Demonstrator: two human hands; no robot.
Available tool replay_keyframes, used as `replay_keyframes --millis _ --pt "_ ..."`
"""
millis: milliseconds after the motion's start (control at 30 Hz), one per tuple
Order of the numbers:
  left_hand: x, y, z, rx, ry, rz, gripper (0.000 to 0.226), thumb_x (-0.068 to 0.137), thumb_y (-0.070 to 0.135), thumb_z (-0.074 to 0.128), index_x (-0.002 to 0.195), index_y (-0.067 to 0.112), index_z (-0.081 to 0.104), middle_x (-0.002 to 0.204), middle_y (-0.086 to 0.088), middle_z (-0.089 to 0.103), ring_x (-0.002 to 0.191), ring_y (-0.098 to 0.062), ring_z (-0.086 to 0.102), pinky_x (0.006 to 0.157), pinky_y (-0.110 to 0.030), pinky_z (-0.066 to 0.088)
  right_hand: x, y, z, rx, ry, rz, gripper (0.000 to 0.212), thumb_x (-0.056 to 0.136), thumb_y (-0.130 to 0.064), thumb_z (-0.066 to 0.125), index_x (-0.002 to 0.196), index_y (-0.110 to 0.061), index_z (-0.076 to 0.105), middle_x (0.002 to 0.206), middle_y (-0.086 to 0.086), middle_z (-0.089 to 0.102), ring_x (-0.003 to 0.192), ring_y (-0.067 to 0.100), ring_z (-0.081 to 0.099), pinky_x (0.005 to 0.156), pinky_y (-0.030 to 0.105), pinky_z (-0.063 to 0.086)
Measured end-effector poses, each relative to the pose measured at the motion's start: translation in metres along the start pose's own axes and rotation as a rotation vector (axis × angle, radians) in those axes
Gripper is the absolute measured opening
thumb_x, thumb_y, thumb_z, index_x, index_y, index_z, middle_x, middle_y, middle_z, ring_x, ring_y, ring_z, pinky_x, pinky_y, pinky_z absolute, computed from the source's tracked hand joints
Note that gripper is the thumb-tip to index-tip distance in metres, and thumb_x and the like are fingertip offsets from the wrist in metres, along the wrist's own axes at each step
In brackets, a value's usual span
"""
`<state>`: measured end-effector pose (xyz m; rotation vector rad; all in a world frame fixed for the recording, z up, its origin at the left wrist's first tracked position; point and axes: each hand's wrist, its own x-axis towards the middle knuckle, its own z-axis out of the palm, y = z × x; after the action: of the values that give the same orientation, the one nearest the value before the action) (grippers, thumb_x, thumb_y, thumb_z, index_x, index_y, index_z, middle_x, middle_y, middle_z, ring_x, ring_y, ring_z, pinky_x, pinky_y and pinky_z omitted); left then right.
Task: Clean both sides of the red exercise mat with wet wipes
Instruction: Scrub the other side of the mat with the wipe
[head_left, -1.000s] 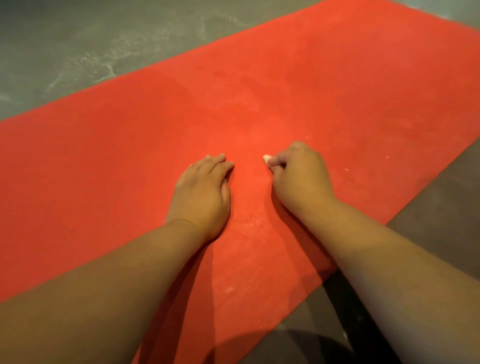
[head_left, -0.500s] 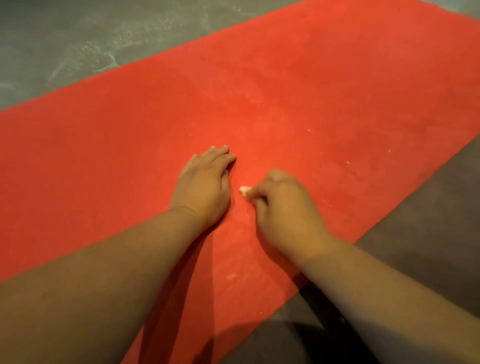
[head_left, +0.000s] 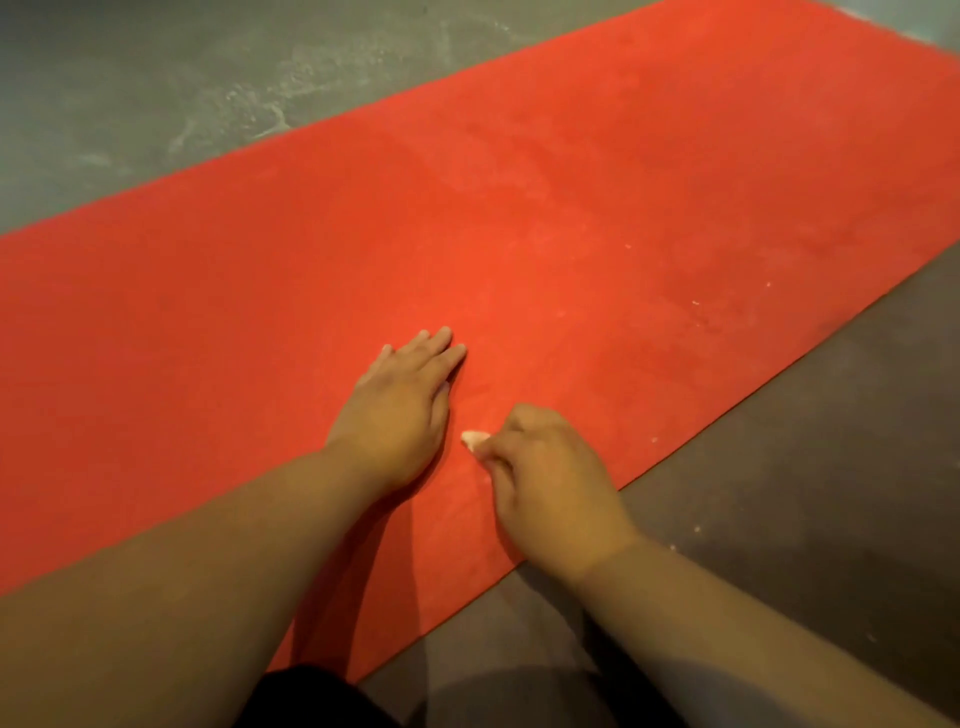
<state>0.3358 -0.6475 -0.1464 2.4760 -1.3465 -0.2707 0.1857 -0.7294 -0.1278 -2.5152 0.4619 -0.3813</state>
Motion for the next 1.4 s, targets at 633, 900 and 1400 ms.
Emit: replay_keyframes --millis 633,900,1400 --pt "-0.039 -0.007 -0.001 -0.011 -0.013 0.010 0.048 0.100 0.012 0.038 0.147 0.019 0.036 0.158 0.001 0.024 0.147 -0.016 0.016 0.118 -0.032 0.004 -0.003 0.030 -0.026 -0.151 -0.028 0.184 0.018 0.091 -0.023 0.059 0.098 -0.017 0.075 0.088 0.007 0.056 0.089 0.029 0.056 0.075 0.035 0.042" --pt "-0.041 -0.006 0.004 0.036 0.075 -0.001 0.054 0.089 0.022 0.031 0.139 0.016 0.049 0.151 -0.004 0.039 0.142 -0.022 0.031 0.116 -0.037 0.015 -0.055 -0.023 -0.004 0.074 -0.181 -0.011 0.022 0.089 -0.018 0.054 0.097 -0.016 0.074 0.082 0.003 0.057 0.082 0.025 0.056 0.078 0.032 0.049" --pt "-0.023 0.012 -0.005 0.018 0.172 -0.112 0.044 0.079 0.028 0.040 0.107 0.015 0.070 0.119 -0.008 0.064 0.109 -0.034 0.056 0.097 -0.040 0.042 -0.034 0.030 -0.032 -0.001 -0.094 0.053 0.015 0.090 -0.015 0.060 0.093 -0.015 0.075 0.086 -0.001 0.056 0.084 0.019 0.056 0.077 0.029 0.045"
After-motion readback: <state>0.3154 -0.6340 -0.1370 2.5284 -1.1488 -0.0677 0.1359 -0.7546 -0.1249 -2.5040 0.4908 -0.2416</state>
